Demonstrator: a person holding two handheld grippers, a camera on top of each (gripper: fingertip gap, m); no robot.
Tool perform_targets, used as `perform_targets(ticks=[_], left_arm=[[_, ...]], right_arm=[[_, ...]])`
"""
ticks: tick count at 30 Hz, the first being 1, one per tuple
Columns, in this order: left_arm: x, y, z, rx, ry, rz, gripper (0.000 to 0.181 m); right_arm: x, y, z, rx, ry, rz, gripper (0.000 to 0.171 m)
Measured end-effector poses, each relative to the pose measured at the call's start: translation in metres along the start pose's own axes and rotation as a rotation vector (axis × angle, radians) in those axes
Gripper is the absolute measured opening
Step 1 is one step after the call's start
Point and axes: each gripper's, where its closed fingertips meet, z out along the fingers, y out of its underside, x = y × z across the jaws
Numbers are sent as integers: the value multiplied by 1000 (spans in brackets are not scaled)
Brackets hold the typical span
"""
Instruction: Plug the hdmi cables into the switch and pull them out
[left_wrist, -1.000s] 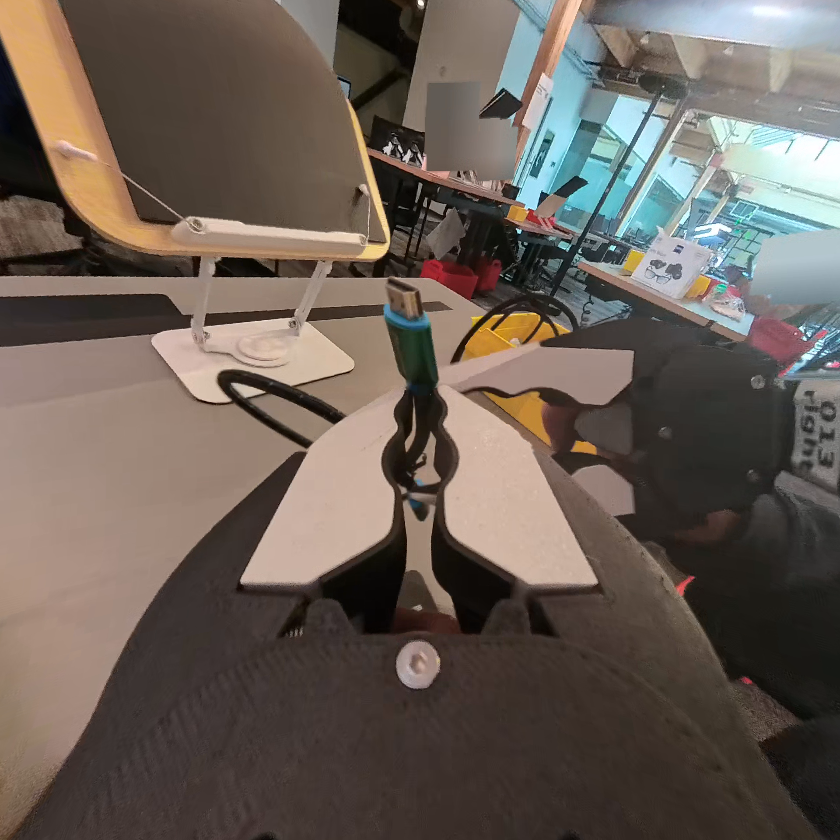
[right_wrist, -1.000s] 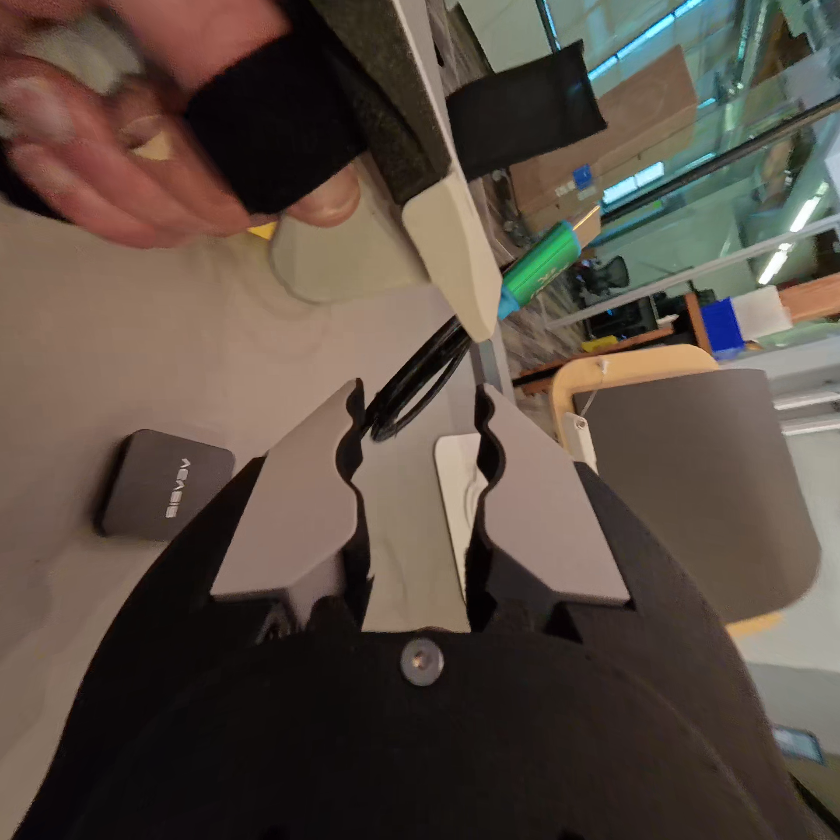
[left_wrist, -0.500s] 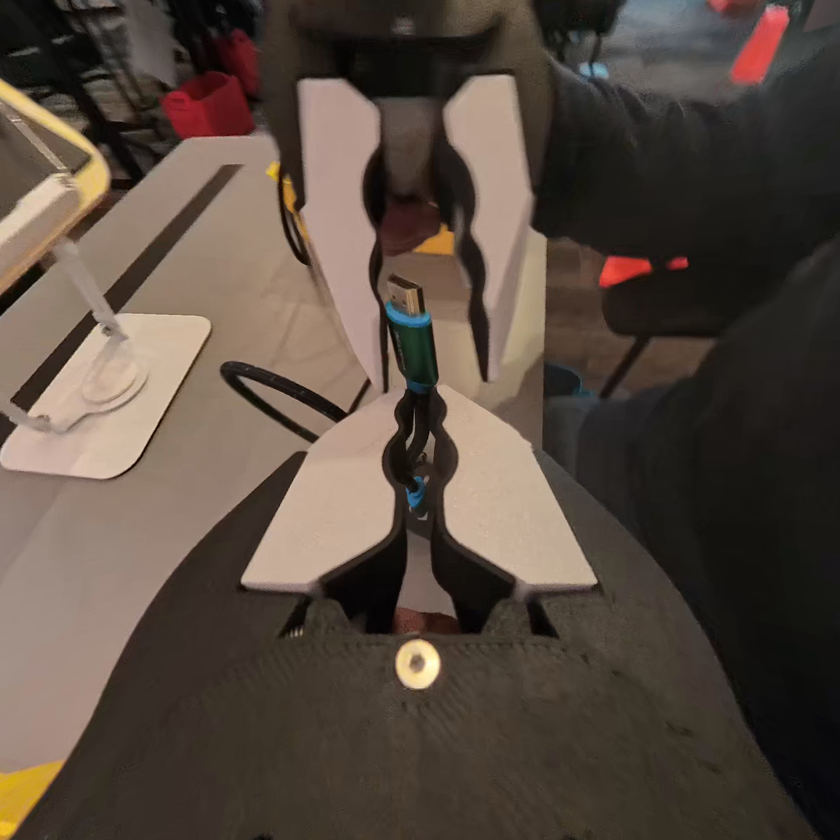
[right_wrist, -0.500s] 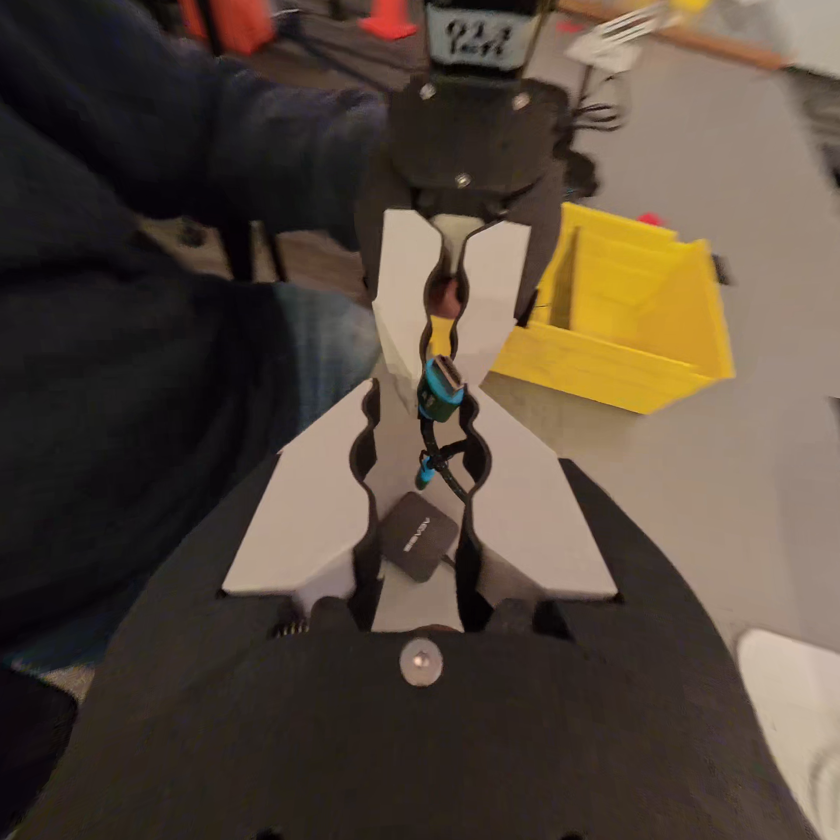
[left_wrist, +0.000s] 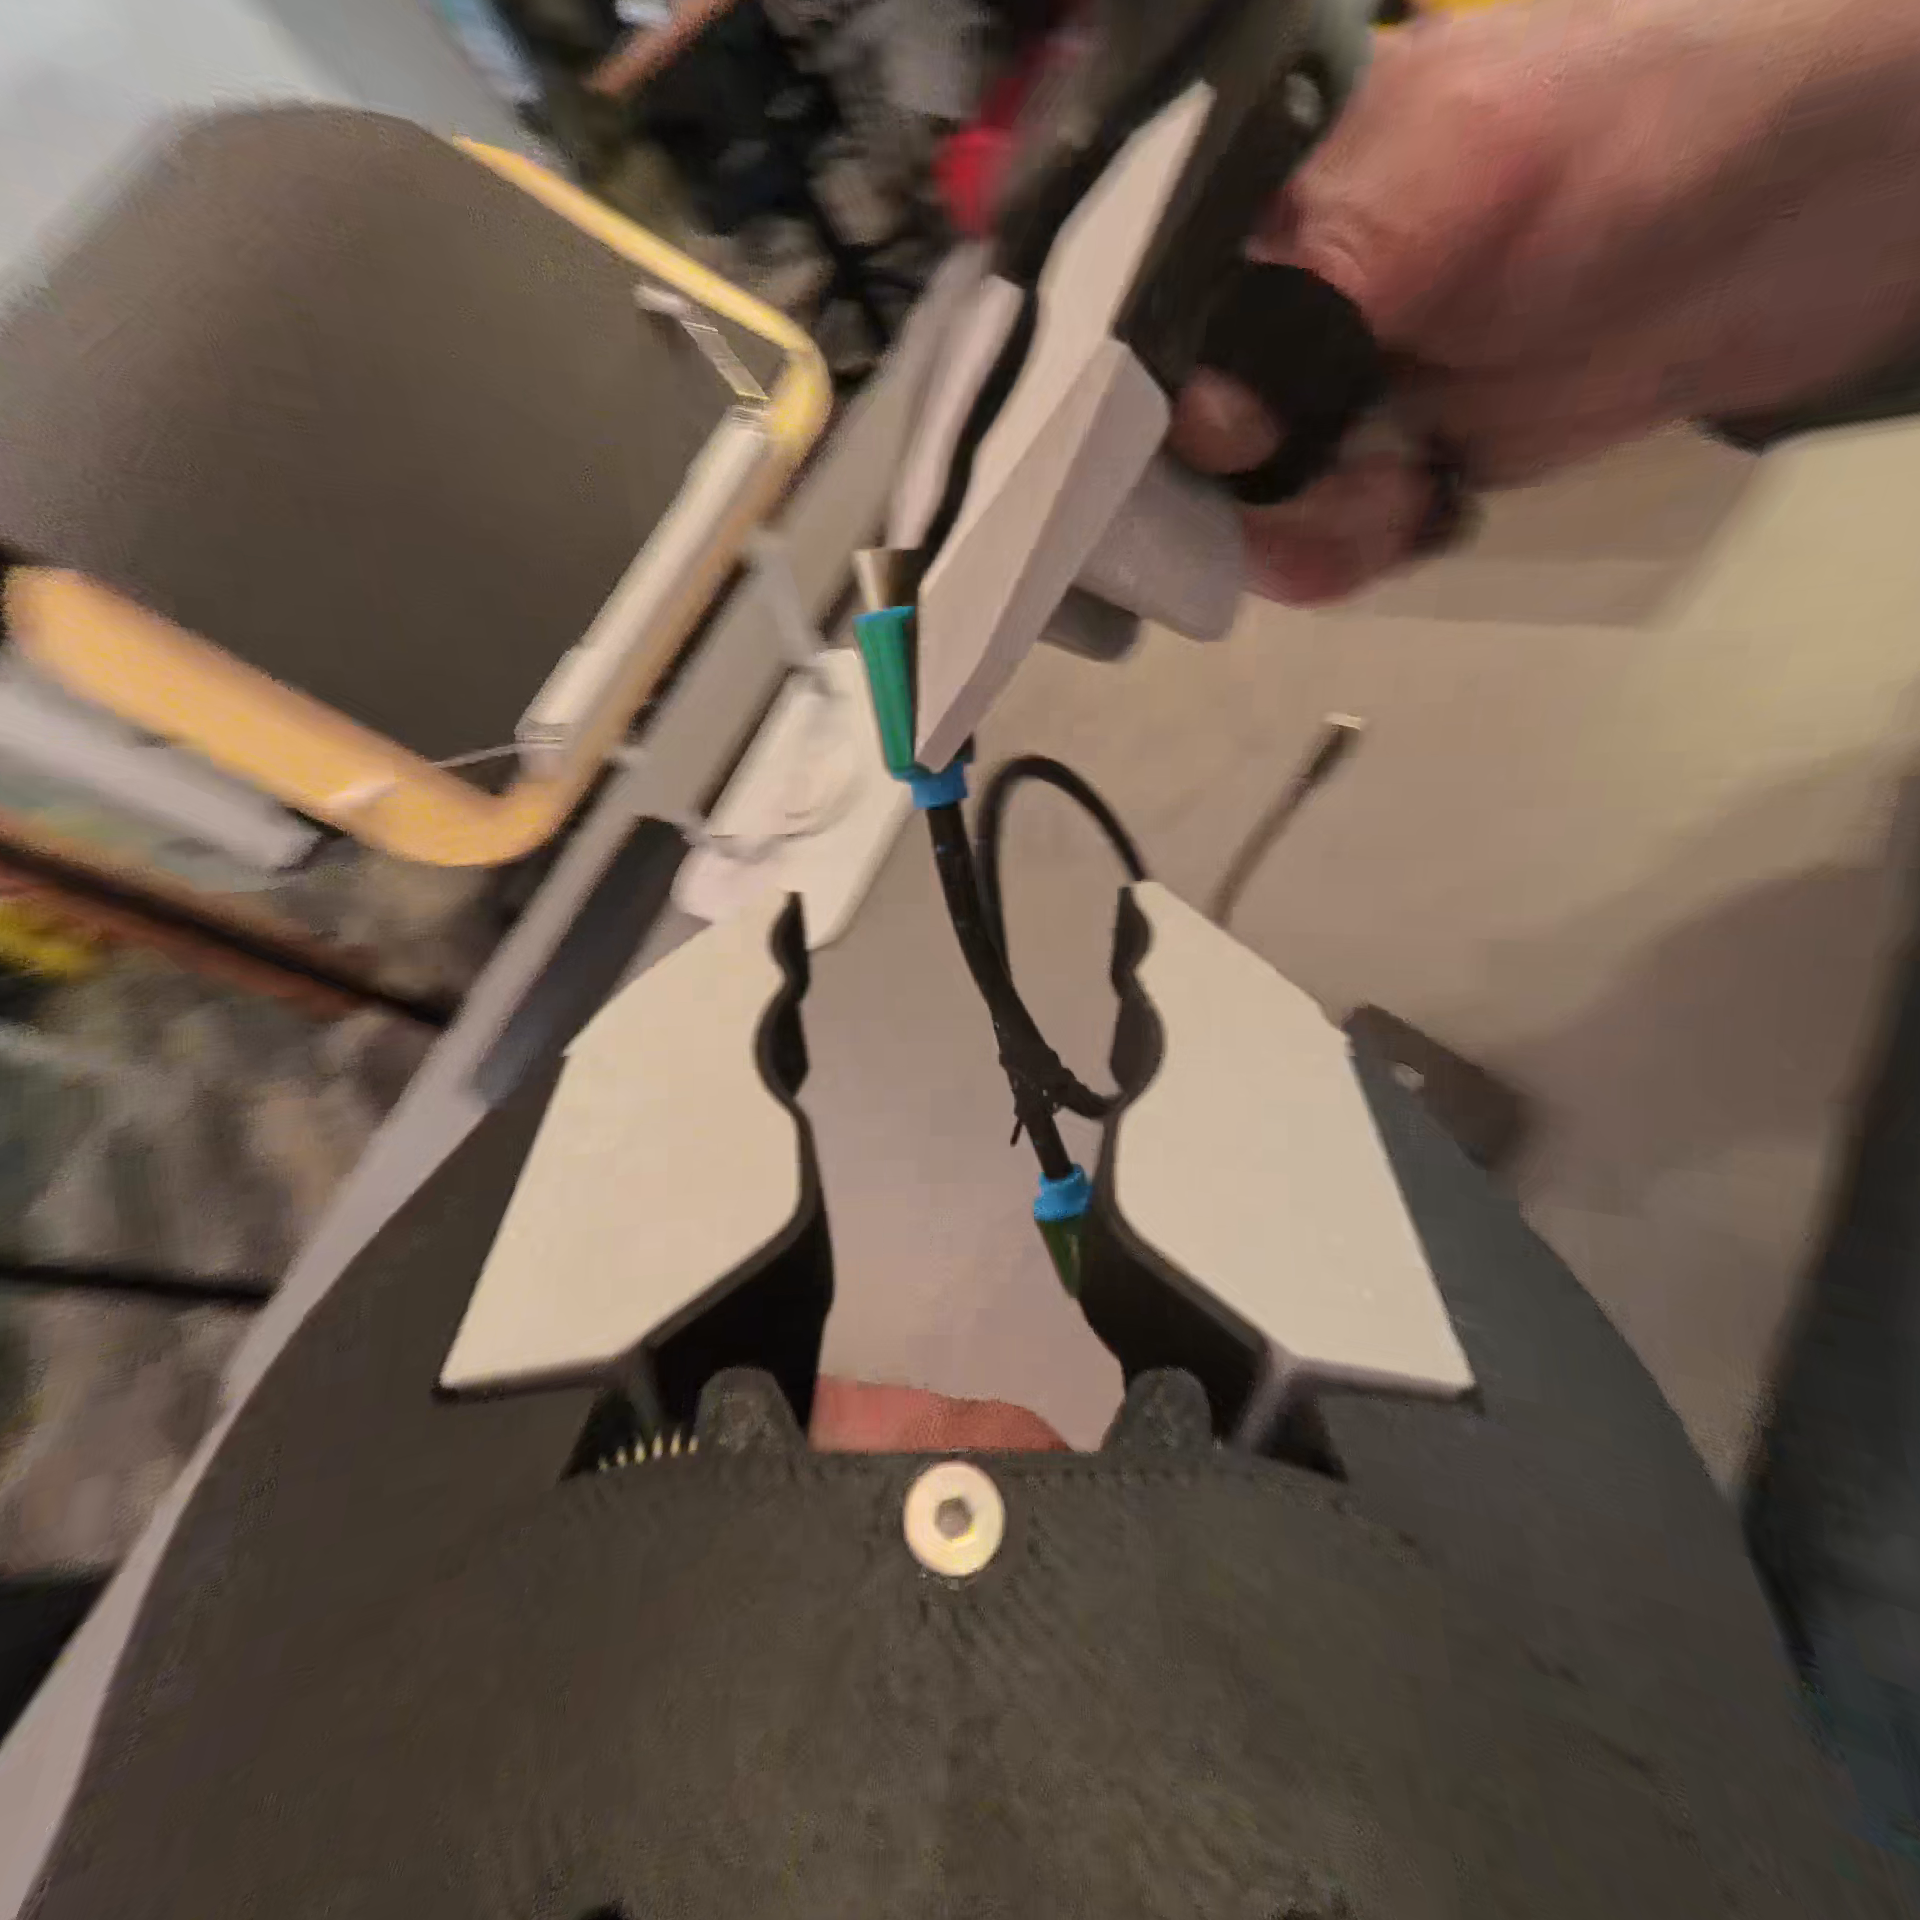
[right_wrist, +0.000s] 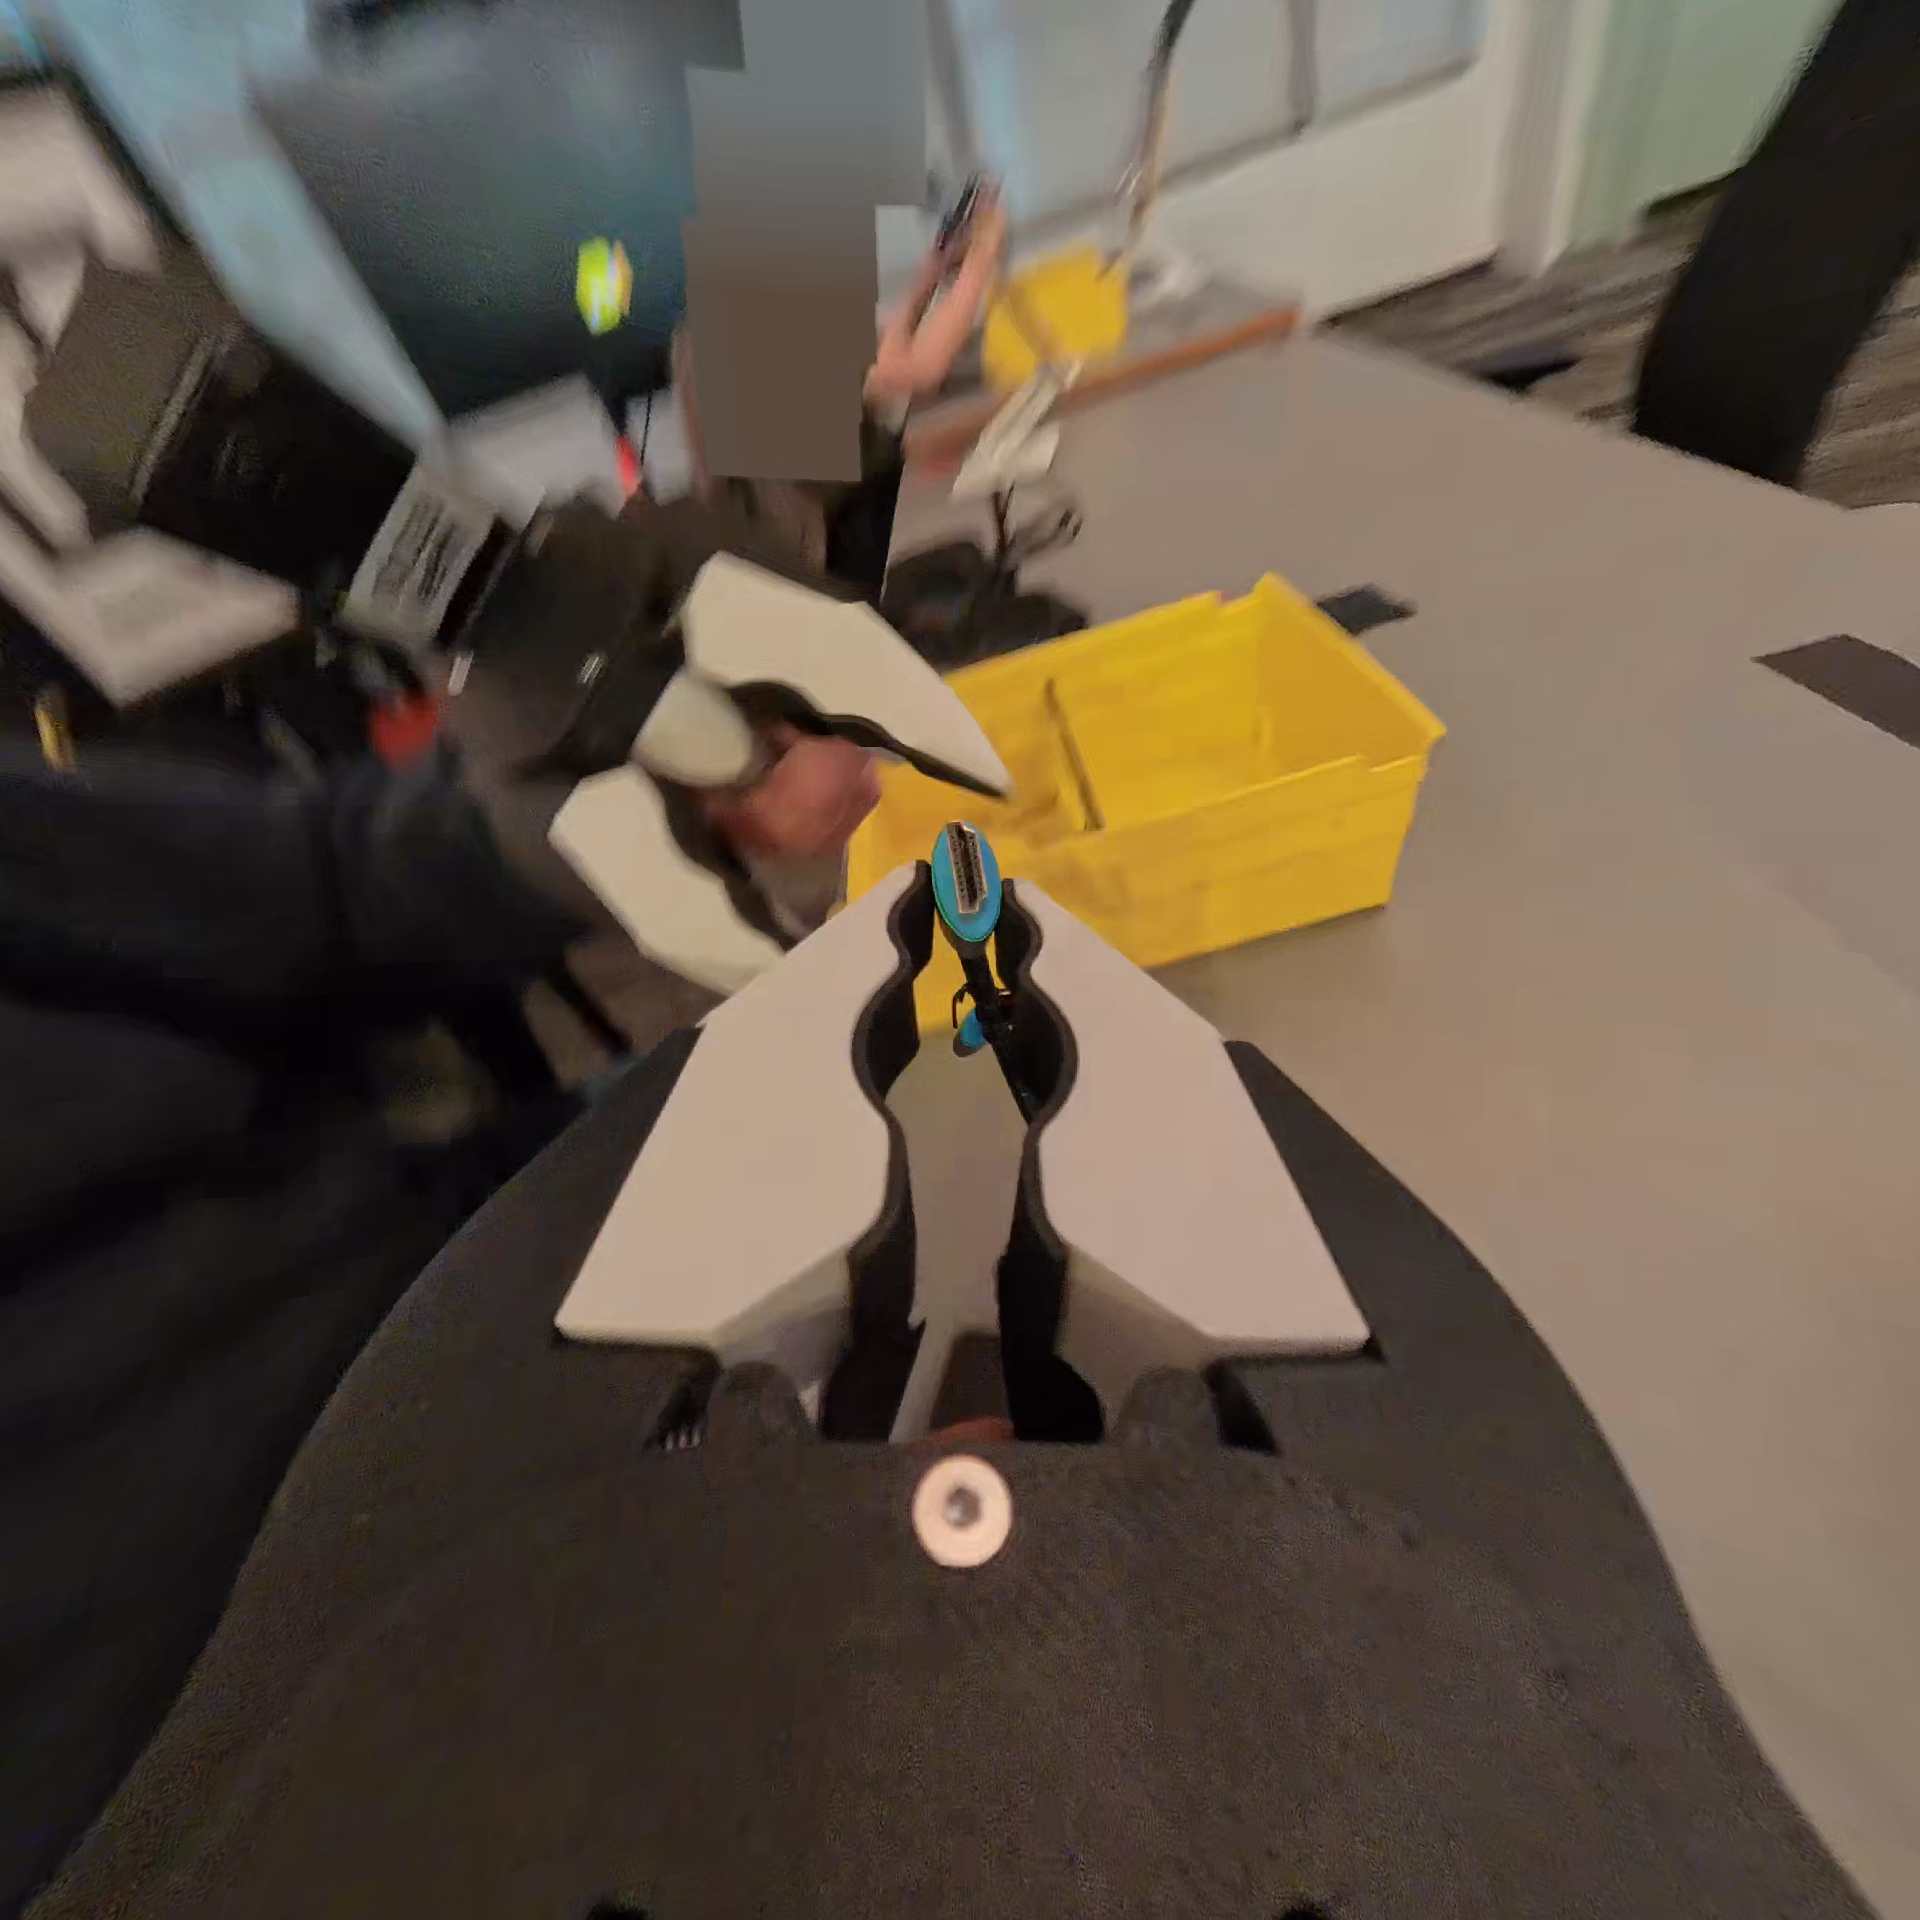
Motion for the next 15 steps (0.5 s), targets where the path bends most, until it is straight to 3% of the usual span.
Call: perform_targets(ticks=[3, 8, 10, 15], left_arm=[[-11, -20, 3, 63, -305, -15, 60], [-10, -32, 11, 28, -642, 289, 47], [-16, -25, 15, 8, -626, 264, 42], [0, -16, 22, 37, -377, 259, 30]], right_arm=[[14, -12, -9, 194, 1, 206, 10], [7, -13, -11, 308, -51, 343, 10], [1, -9, -9, 320, -85, 387, 10], [-11, 1, -4, 308, -180, 470, 9]])
